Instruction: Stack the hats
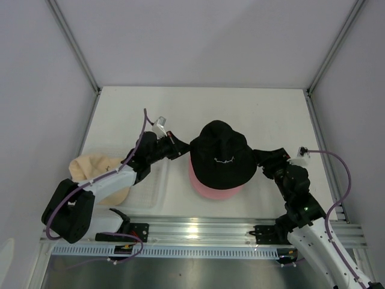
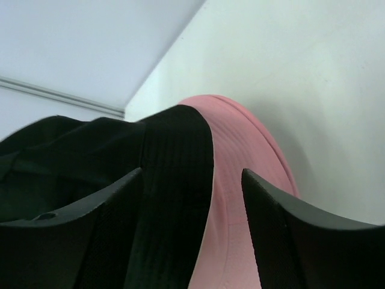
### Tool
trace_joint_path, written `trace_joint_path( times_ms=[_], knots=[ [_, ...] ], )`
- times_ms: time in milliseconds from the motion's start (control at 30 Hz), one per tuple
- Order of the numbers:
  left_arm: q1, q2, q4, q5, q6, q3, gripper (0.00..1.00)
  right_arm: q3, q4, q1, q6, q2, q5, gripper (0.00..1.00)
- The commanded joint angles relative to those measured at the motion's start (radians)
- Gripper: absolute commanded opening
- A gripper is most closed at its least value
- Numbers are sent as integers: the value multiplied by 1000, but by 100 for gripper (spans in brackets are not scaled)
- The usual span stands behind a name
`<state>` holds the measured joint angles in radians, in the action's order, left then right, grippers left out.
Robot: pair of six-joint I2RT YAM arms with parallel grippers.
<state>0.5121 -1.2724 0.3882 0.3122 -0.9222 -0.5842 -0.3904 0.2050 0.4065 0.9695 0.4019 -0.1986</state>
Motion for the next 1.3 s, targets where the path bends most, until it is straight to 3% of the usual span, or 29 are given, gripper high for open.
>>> trace_joint_path(
  times_ms=[0, 233, 467, 567, 600, 667, 700, 733, 867, 1000, 1267],
  knots=[
    [-6, -57, 93, -12, 36, 3, 1, 48, -165, -40, 64, -15, 54, 70],
    [-4, -102, 191, -45, 85, -17, 1, 94, -370, -138, 196, 110, 335, 69],
    [-6, -136, 253, -45, 118, -60, 1, 139, -515, -150, 290, 169, 383, 61],
    [-4, -150, 264, -36, 115, -74, 1, 130, -521, -153, 287, 175, 389, 49],
    [-4, -153, 264, -35, 112, -72, 1, 130, -524, -156, 281, 176, 392, 36],
    [-6, -156, 264, -24, 108, -81, 1, 125, -515, -158, 270, 176, 389, 19],
    [-6, -154, 253, -19, 108, -82, 1, 124, -513, -158, 267, 178, 389, 3],
    [-4, -151, 248, -10, 105, -85, 1, 122, -512, -158, 262, 178, 390, 0],
    [-6, -114, 174, 14, 98, -117, 1, 102, -510, -161, 253, 175, 401, 0],
    [-6, -24, -6, 19, 127, -173, 1, 62, -464, -161, 219, 143, 392, 0],
    [-4, 119, -114, -19, 172, -174, 1, 9, -401, -161, 132, 90, 352, 0]
  ],
)
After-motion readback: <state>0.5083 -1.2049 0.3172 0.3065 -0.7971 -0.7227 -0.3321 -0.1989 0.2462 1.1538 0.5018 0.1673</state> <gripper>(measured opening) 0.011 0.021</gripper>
